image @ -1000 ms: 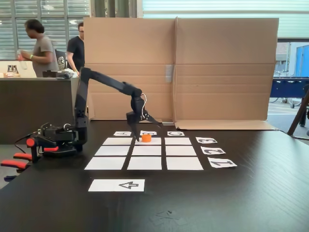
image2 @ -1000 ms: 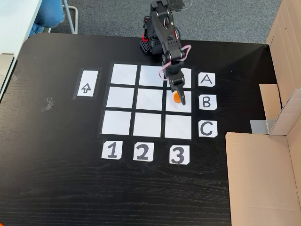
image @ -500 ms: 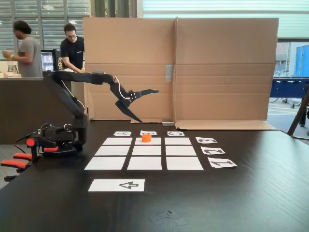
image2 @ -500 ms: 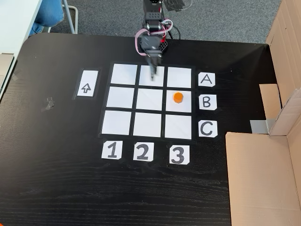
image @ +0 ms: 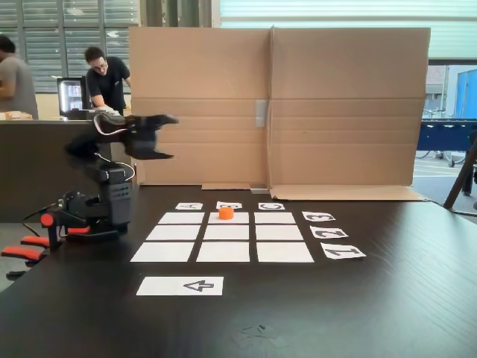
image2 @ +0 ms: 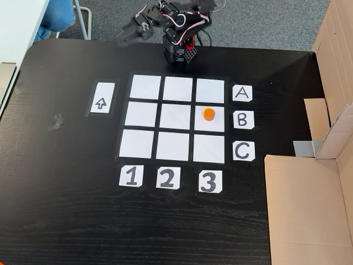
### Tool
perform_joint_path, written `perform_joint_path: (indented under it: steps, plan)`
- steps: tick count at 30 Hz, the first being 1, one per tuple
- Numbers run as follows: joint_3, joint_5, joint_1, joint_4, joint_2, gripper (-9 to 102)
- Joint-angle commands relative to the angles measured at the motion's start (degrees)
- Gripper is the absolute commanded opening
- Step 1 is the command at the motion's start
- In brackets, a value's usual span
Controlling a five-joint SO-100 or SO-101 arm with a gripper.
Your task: Pick up the round, orange token and place it in the grid on square B3.
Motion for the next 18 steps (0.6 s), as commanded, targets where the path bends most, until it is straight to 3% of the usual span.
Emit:
perform_joint_path:
  steps: [1,8,18]
  plan:
    - [4.7,1.0,12.2,0.1,3.9,-1]
    - [15.6,-1.3,29.4,-5.0,3.9,-1]
    - [18.1,-1.7,35.4,-1.9,3.7,-1]
